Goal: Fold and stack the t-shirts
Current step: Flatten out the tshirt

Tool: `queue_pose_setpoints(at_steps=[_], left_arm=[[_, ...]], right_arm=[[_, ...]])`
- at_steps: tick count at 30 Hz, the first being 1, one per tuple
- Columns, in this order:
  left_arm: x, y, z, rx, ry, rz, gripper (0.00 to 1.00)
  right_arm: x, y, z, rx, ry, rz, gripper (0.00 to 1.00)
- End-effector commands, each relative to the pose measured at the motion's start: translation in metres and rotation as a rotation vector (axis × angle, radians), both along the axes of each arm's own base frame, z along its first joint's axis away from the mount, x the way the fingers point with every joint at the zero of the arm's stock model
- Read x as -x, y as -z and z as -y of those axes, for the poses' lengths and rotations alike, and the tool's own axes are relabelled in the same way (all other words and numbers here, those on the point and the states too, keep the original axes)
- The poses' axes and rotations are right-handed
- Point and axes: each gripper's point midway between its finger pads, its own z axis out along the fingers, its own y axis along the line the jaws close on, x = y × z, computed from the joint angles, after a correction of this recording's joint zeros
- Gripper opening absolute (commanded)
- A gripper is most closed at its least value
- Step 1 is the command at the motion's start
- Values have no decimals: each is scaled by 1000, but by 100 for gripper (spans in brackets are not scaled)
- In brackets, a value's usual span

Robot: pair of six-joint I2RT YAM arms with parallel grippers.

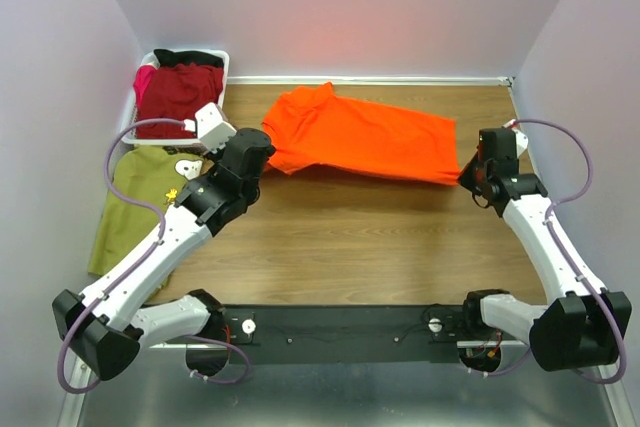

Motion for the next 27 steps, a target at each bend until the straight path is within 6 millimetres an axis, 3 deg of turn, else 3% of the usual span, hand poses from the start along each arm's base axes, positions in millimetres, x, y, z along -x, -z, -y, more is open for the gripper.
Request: queue_pose_setpoints(at_steps=[1,7,12,14,17,18,20,21,22,23,24,27], left_arm=[[5,-44,-27,4,-103,111,0],[4,-38,-27,-2,-101,104,0],[-4,-23,-20,-16,-104,72,0],[-9,-18,-19,-15,-118,75,0],[-24,-5,-17,-23,-144,69,0],[-33,7,-12,-28,-150,41,0],[-48,12,-12,-28,-171,38,0],[-57,29,-7,-53,-167,-5,0],[-64,34,-8,-52,-179,-14,0],[-73,36,-11,-51,-192,-17,0],[-81,51,-8,-63,-184,-54,0],[-99,65,-8,-75,-180,-80,0]], right_arm=[[4,-26,12,71,19,29,1],[8,-9,6,47,-10,-19,17],[8,20,-4,8,-42,-108,17],[4,26,-7,2,-57,-111,12],[-5,44,-12,-14,-76,-145,5],[-7,60,-13,-16,-77,-195,2],[-20,66,-16,-24,-80,-206,1],[-24,70,-17,-24,-82,-216,1],[-30,80,-16,-19,-77,-240,1],[-40,77,-16,-16,-71,-227,1],[-45,77,-15,-9,-67,-224,1],[-62,77,-14,1,-57,-212,13]])
